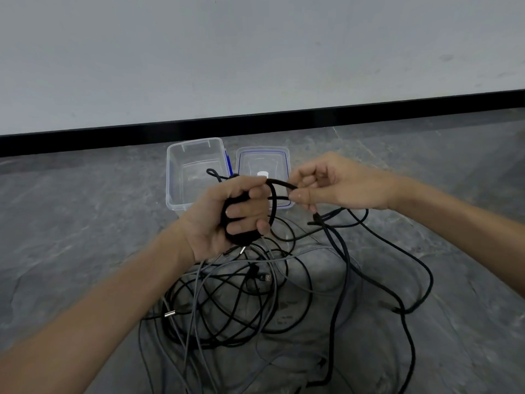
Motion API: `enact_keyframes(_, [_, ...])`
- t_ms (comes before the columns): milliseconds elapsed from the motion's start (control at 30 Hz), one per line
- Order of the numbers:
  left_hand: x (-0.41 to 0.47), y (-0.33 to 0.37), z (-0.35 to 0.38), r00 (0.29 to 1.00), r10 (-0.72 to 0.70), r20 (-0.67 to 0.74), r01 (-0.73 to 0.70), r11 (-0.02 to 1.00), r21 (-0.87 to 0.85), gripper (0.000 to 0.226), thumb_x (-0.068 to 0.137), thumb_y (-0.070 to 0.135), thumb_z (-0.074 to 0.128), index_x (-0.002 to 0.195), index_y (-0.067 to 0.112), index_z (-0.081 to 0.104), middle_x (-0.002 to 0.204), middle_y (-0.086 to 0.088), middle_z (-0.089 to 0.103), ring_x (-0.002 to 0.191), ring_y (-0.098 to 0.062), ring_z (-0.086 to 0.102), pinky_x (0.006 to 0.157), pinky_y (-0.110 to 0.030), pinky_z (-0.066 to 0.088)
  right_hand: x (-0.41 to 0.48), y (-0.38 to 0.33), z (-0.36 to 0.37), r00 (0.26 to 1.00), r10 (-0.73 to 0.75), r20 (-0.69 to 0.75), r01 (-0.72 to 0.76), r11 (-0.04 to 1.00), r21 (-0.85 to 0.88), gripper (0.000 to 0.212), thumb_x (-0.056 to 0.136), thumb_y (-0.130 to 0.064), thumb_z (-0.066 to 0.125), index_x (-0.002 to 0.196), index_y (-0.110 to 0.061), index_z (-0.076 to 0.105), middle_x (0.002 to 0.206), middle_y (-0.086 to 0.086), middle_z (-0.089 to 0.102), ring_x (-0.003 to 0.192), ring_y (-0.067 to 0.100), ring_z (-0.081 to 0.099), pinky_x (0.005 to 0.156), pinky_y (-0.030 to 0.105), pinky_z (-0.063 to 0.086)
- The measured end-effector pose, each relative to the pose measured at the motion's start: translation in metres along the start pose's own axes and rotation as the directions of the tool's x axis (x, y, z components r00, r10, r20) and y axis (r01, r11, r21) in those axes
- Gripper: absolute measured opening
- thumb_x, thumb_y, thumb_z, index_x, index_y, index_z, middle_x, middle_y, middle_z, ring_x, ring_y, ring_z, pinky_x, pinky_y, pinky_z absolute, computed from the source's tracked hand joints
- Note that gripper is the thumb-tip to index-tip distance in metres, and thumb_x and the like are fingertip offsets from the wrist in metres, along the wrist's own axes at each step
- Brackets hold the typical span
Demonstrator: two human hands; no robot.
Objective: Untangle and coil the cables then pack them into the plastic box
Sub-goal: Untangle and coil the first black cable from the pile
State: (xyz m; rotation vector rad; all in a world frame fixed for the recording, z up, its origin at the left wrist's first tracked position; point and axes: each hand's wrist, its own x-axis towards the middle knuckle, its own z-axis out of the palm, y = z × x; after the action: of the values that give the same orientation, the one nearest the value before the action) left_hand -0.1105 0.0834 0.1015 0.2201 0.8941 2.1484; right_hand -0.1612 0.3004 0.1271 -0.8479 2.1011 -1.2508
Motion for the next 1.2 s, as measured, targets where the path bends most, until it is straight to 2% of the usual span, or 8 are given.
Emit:
enact_keyframes(200, [0.005, 0.008, 0.007, 0.997, 0.065, 0.027, -0.063, 0.994, -0.088, 0.022, 0.083, 0.020, 0.068, 0.065, 0.013, 0.056, 0.040, 0.007, 0.045, 0.033, -0.009, 0.028, 0.060, -0.020, 0.051, 0.001, 0.019, 0.006, 1.000, 0.011, 0.021, -0.011, 1.000, -0.006, 0.008, 0.092, -0.006, 0.061, 0.091, 0.002, 0.061, 0.079, 0.009, 0.064, 0.073, 0.017, 0.063, 0.075, 0.026, 0.052])
enact_keyframes(367, [0.003, 0.012, 0.010, 0.994, 0.109, -0.018, -0.110, 0.991, -0.070, 0.023, 0.080, 0.020, 0.070, 0.063, 0.014, 0.054, 0.038, 0.007, 0.042, 0.030, -0.007, 0.035, 0.057, -0.021, 0.051, -0.001, 0.027, 0.002, 0.997, 0.041, 0.072, -0.031, 0.989, -0.145, 0.015, 0.089, -0.006, 0.065, 0.104, -0.007, 0.067, 0.107, 0.004, 0.071, 0.101, 0.010, 0.065, 0.090, 0.026, 0.050])
enact_keyframes(533, [-0.001, 0.016, 0.010, 0.994, 0.109, 0.020, -0.107, 0.990, -0.088, 0.023, 0.082, 0.018, 0.069, 0.065, 0.013, 0.054, 0.038, 0.006, 0.044, 0.033, -0.010, 0.025, 0.058, -0.021, 0.051, -0.005, 0.031, -0.019, 0.995, 0.024, -0.092, -0.012, 0.991, 0.135, 0.046, 0.087, 0.013, 0.057, 0.124, -0.013, 0.057, 0.125, -0.004, 0.064, 0.122, 0.011, 0.056, 0.102, 0.028, 0.046])
enact_keyframes(700, [-0.002, 0.020, 0.014, 0.994, 0.096, 0.061, -0.091, 0.993, -0.070, 0.023, 0.084, 0.019, 0.067, 0.066, 0.014, 0.055, 0.038, 0.006, 0.038, 0.034, -0.010, 0.025, 0.059, -0.020, 0.050, 0.005, 0.061, -0.011, 0.926, 0.308, 0.219, -0.204, 0.895, -0.397, 0.069, 0.078, 0.015, 0.051, 0.134, -0.025, 0.052, 0.139, -0.012, 0.051, 0.133, 0.001, 0.040, 0.111, 0.027, 0.027])
enact_keyframes(900, [-0.004, 0.020, 0.017, 0.984, 0.156, -0.082, -0.158, 0.987, -0.030, 0.027, 0.088, 0.022, 0.054, 0.062, 0.015, 0.054, 0.037, 0.008, 0.038, 0.029, -0.006, 0.030, 0.056, -0.019, 0.050, 0.016, 0.063, 0.003, 0.978, 0.172, 0.121, -0.077, 0.828, -0.556, 0.017, 0.091, -0.007, 0.060, 0.093, -0.023, 0.065, 0.093, -0.013, 0.063, 0.087, -0.005, 0.058, 0.083, 0.010, 0.042])
enact_keyframes(1033, [-0.003, 0.021, 0.018, 0.928, 0.255, -0.271, -0.257, 0.966, 0.027, 0.030, 0.091, 0.024, 0.047, 0.062, 0.017, 0.051, 0.039, 0.009, 0.032, 0.030, -0.006, 0.029, 0.055, -0.018, 0.048, 0.017, 0.060, -0.002, 0.993, 0.108, -0.051, -0.112, 0.699, -0.706, 0.001, 0.094, -0.021, 0.059, 0.095, -0.022, 0.060, 0.089, -0.003, 0.068, 0.086, 0.017, 0.064, 0.078, 0.037, 0.050])
enact_keyframes(1133, [-0.002, 0.019, 0.016, 0.852, 0.322, -0.413, -0.344, 0.939, 0.021, 0.030, 0.094, 0.024, 0.047, 0.066, 0.017, 0.048, 0.042, 0.009, 0.029, 0.034, -0.007, 0.027, 0.057, -0.018, 0.048, 0.015, 0.057, 0.001, 0.973, -0.002, -0.229, -0.211, 0.382, -0.900, 0.017, 0.099, -0.034, 0.046, 0.096, -0.017, 0.047, 0.086, 0.003, 0.063, 0.083, 0.029, 0.062, 0.064, 0.035, 0.034])
enact_keyframes(1200, [-0.003, 0.020, 0.014, 0.798, 0.360, -0.484, -0.399, 0.917, 0.025, 0.030, 0.095, 0.025, 0.048, 0.066, 0.017, 0.047, 0.045, 0.009, 0.029, 0.035, -0.007, 0.026, 0.059, -0.018, 0.046, 0.014, 0.056, 0.003, 0.950, -0.062, -0.307, -0.276, 0.300, -0.913, 0.019, 0.101, -0.031, 0.040, 0.104, -0.012, 0.044, 0.085, 0.010, 0.062, 0.079, 0.036, 0.060, 0.059, 0.035, 0.032])
